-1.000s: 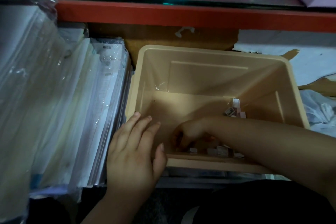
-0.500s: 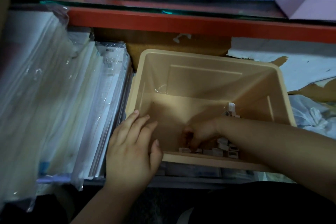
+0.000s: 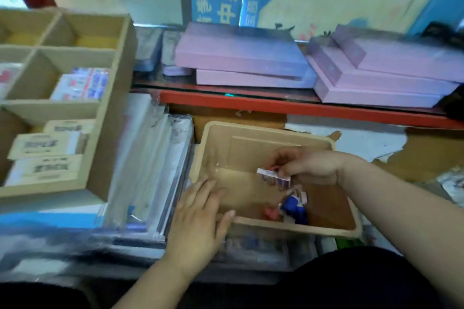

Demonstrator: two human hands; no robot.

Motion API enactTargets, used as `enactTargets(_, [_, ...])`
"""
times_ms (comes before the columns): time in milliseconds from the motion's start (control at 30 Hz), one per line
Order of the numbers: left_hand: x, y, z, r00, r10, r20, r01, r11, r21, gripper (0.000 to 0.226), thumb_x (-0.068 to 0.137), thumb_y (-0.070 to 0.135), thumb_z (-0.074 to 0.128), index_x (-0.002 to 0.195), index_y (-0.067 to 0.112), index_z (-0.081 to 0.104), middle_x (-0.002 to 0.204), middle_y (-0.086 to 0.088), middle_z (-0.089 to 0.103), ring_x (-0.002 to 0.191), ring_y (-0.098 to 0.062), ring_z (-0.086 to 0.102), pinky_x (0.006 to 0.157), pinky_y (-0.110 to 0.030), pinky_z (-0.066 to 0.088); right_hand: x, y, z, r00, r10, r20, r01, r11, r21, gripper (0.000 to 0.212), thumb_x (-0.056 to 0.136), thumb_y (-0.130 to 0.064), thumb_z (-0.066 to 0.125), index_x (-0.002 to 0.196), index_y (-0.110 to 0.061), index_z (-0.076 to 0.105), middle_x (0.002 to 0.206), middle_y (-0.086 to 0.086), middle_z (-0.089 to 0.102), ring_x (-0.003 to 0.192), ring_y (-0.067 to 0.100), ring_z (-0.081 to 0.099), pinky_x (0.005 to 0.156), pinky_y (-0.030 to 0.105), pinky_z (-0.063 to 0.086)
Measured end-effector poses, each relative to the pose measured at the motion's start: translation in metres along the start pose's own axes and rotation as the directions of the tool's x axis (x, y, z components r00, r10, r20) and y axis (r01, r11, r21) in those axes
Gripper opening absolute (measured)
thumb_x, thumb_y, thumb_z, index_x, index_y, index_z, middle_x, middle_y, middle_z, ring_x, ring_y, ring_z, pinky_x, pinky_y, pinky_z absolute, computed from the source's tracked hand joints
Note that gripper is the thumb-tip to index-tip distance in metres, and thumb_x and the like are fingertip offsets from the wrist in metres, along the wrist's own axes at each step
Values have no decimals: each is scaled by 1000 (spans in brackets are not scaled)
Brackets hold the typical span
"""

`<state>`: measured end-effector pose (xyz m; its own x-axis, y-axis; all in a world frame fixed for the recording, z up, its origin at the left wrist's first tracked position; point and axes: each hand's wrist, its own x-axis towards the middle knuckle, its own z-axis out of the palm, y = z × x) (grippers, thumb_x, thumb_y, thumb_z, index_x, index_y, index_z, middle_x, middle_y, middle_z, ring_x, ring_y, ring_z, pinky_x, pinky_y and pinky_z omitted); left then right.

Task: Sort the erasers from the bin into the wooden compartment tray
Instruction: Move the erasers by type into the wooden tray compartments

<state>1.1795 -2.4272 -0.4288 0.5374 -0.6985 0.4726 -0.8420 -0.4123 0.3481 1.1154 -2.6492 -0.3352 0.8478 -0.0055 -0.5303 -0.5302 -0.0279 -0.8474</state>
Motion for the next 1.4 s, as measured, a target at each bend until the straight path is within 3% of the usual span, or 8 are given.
enactTargets(133, [-12, 27, -53, 962, 182, -206, -214, 966, -147, 26, 95, 40, 33, 104, 23, 50, 110, 8, 49, 102, -11, 50, 90, -22, 38, -23, -42, 27, 973, -212, -95, 217, 975, 41, 24, 82, 15, 45, 79, -8, 52, 69, 9, 63, 52, 9, 61, 50, 17, 51])
enactTargets(233, [-12, 27, -105, 913, 227, -340, -293, 944, -155, 21, 94, 34, 36, 101, 24, 53, 102, 7, 58, 97, -9, 54, 88, -22, 42, -29, -78, 54, 943, -313, -112, 313, 949, -22, 25, 80, 16, 47, 78, -8, 51, 64, 9, 63, 49, 10, 59, 51, 16, 50])
enactTargets(367, [-14, 1, -170, 849, 135, -512, -196, 978, -67, 21, 93, 27, 39, 92, 20, 58, 88, 5, 65, 92, -10, 54, 94, -17, 36, -27, -129, 104, 901, -431, -50, 429, 902, -54, 21, 59, 4, 57, 77, -8, 54, 60, 4, 64, 48, 10, 59, 51, 16, 51])
enactTargets(467, [-14, -25, -197, 799, 39, -600, -55, 998, -9, 23, 86, 22, 45, 88, 13, 65, 89, 9, 58, 94, -12, 51, 93, -16, 33, -17, -158, 137, 832, -551, -65, 523, 817, -242, 27, 70, 13, 63, 75, -13, 55, 63, -5, 65, 52, 1, 58, 52, 8, 46])
enactTargets(733, [-22, -86, -207, 748, -198, -634, 246, 969, -12, 33, 79, 26, 42, 81, 10, 70, 88, 12, 54, 92, -11, 49, 87, -33, 40, 59, -201, 195, 747, -664, 3, 507, 567, -650, 28, 77, 3, 62, 79, -23, 52, 80, -10, 53, 71, 4, 51, 57, 1, 39])
enactTargets(867, [-23, -92, -204, 740, -202, -641, 268, 963, 5, 31, 78, 28, 42, 82, 15, 70, 89, 14, 55, 95, -10, 48, 86, -25, 29, 86, -209, 190, 725, -688, 26, 410, 400, -820, 21, 80, -2, 61, 98, -13, 58, 93, -5, 48, 83, 7, 48, 61, 0, 37])
enactTargets(1167, [-10, -91, -204, 715, -222, -663, 358, 931, 75, 29, 74, 31, 43, 78, 22, 71, 82, 7, 69, 92, -10, 49, 76, -28, 29, 101, -218, 174, 708, -677, 203, 404, 152, -902, 24, 81, -1, 59, 84, -22, 48, 106, 8, 52, 98, 17, 50, 87, 22, 38])
enactTargets(1400, [-12, -90, -202, 712, -242, -659, 357, 933, 43, 29, 75, 31, 43, 81, 23, 71, 87, 18, 58, 92, -8, 48, 96, -11, 18, 97, -223, 167, 756, -634, 165, 426, 284, -859, 23, 78, -6, 66, 81, -25, 53, 98, -3, 54, 92, 11, 54, 79, 17, 44])
